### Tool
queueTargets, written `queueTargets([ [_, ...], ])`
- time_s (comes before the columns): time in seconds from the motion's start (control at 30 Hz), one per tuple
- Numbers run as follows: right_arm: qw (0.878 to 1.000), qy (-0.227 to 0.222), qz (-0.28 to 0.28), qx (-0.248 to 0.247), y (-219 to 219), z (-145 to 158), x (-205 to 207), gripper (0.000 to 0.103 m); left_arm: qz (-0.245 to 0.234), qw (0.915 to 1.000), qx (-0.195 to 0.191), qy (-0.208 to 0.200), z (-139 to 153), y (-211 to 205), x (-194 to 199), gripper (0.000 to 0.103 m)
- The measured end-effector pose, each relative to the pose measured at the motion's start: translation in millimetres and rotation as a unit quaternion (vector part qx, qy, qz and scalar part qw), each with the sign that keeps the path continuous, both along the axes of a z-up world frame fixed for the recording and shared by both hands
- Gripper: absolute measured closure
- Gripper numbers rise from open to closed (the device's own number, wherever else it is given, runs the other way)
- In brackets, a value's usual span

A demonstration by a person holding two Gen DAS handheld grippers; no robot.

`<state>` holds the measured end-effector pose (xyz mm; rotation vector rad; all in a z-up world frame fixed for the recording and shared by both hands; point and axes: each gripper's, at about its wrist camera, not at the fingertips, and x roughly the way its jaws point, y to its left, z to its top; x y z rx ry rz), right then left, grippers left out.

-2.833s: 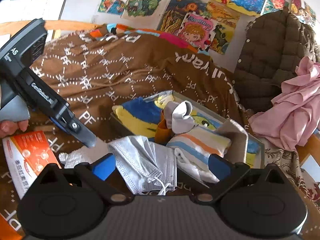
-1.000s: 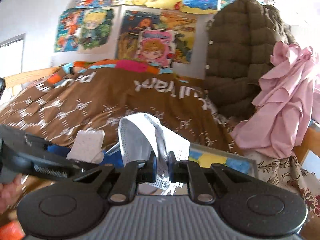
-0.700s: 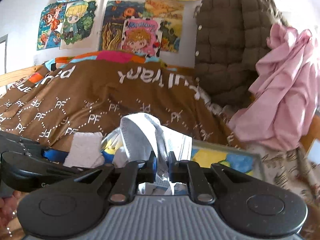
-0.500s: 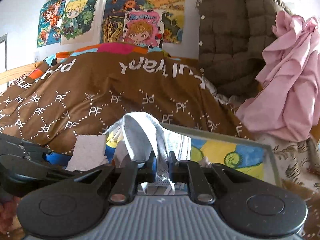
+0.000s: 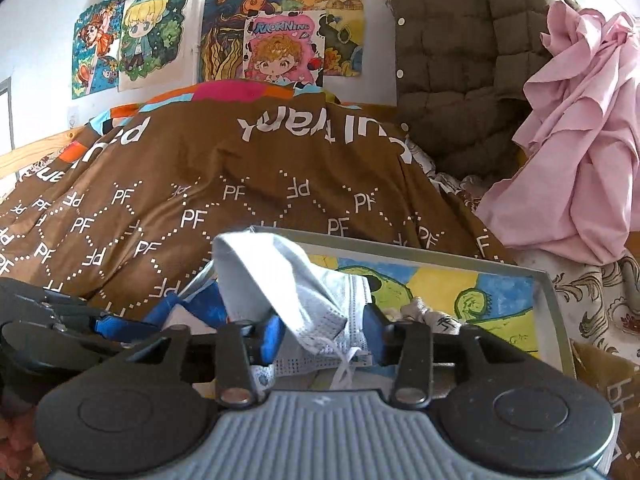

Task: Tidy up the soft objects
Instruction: 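Carry white towel and grey mask into the cartoon tray and open both tools, then lift both open tools away from the tray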

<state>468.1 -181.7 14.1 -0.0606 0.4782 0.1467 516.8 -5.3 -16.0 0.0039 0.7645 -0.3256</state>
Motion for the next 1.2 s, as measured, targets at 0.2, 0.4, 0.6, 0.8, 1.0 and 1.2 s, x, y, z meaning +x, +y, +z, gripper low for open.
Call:
queueTargets([
  [0.2,1.0,-0.001,-0.008,0.01,-9.2,9.2,-6.5,0.04,-0.002,0.9999,0.015,-0.002,5.9,0.0,-11.4,0.029],
  [0.4,1.0,0.005,-0.006,0.015,-16.3,16.7,-15.9,0.031,0.01,0.9999,0.01,-0.008,15.5,9.4,-30.3,0.022],
  [0.6,1.0,-0.001,-0.004,0.018,-19.3,27.1,-36.6,0.022,0.031,0.9993,-0.003,-0.019,29.0,20.8,-53.5,0.017],
  [0.8,0.999,-0.023,-0.005,0.03,-26.3,48.1,-69.5,0.015,0.055,0.9965,-0.028,-0.056,52.8,31.7,-87.7,0.013],
  [1.0,0.998,-0.05,-0.003,0.029,-32.9,73.0,-110.3,0.009,0.077,0.9906,-0.048,-0.102,83.2,38.3,-129.5,0.006],
  [1.2,0.997,-0.07,-0.001,0.031,-38.6,90.4,-154.3,0.004,0.078,0.9852,-0.049,-0.145,108.8,33.6,-176.5,0.002],
])
